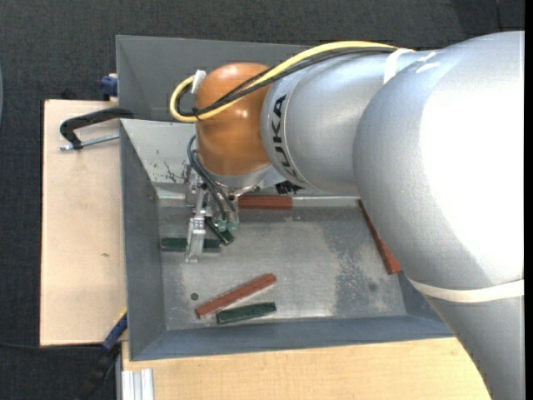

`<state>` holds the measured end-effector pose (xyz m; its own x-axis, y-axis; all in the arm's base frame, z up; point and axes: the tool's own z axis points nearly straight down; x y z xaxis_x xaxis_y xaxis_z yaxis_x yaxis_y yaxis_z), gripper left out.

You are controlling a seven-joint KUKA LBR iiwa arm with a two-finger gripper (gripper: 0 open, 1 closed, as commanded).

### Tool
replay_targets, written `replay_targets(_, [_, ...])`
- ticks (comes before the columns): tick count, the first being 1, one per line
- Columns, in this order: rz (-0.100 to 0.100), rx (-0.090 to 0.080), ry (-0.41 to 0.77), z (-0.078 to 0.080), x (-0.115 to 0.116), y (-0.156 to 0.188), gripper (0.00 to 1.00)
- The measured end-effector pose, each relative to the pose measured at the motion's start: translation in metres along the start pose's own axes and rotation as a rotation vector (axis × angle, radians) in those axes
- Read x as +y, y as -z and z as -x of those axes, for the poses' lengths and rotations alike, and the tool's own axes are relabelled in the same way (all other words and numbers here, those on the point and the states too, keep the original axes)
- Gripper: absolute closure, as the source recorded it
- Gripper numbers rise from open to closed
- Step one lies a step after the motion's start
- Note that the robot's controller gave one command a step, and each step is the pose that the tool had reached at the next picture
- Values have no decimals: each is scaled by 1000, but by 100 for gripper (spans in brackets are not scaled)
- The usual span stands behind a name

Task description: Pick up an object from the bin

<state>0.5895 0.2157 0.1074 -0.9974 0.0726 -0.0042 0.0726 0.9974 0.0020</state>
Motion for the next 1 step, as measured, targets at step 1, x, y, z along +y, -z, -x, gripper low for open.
replay_targets(1, [0, 4, 210, -10, -25, -36, 100])
